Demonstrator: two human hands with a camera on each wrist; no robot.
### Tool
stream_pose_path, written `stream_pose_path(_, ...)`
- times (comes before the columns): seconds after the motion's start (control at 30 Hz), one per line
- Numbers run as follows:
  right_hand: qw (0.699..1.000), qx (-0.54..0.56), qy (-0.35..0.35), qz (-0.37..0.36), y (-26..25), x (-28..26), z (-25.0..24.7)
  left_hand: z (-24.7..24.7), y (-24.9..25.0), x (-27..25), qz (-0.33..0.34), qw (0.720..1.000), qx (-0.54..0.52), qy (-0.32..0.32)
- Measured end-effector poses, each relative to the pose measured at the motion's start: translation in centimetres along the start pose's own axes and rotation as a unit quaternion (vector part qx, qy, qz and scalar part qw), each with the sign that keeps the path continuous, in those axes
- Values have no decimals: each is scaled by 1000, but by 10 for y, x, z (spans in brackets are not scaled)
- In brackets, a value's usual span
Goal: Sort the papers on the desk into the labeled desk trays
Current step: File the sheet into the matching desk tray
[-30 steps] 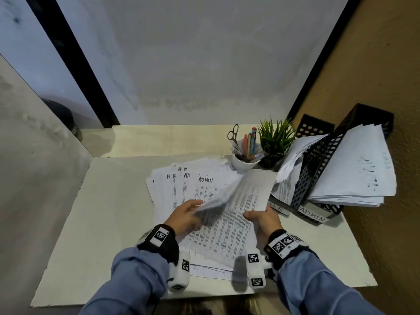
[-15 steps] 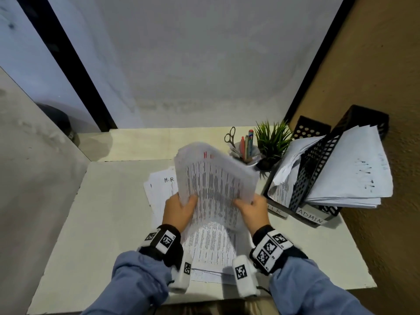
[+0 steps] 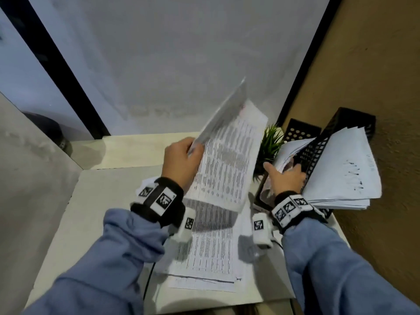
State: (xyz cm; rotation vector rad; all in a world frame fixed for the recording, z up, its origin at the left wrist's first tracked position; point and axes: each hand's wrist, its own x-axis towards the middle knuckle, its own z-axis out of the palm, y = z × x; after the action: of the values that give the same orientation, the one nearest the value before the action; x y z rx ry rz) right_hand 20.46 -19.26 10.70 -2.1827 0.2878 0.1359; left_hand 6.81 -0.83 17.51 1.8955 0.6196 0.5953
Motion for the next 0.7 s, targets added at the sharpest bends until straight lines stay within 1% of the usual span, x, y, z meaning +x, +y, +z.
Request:
stream_pose_path(0.03,997,10,-40,72,8,13,4,5,11,6,11,1000,0,-16)
stream_pose_path(0.07,989,25,-77,125,13,20,4,12,20,11,19,999,2,-29)
stream_pose_path(0.1,982,35,-107,150,19,26,5,17,27,15,30,999,8,-37)
stream_pose_path(0.13,980,42,-125,150,24,31,3,25,34,19,42,998,24,-43)
stream_pose_path(0.2,985,69,-122,103,30,36,-4,41,47,24,78,992,82,-58)
stream_pose_path(0.3,989,91,-113,-2,28,32,-21,67,62,31,134,971,182,-81)
stream_pose_path(0.43,989,17,-104,-102,16,24,-46,103,71,35,179,942,258,-119)
stream_pose_path(0.5,985,-15,-102,-140,10,22,-56,122,73,35,200,926,288,-141)
stream_pose_path(0.57,982,-38,-100,-159,4,21,-62,139,75,35,203,918,305,-153)
stream_pose_path(0.63,978,-58,-98,-173,-3,20,-66,155,77,36,186,924,293,-159)
stream_pose_path(0.7,974,-82,-89,-192,-10,19,-69,170,77,38,154,934,279,-164)
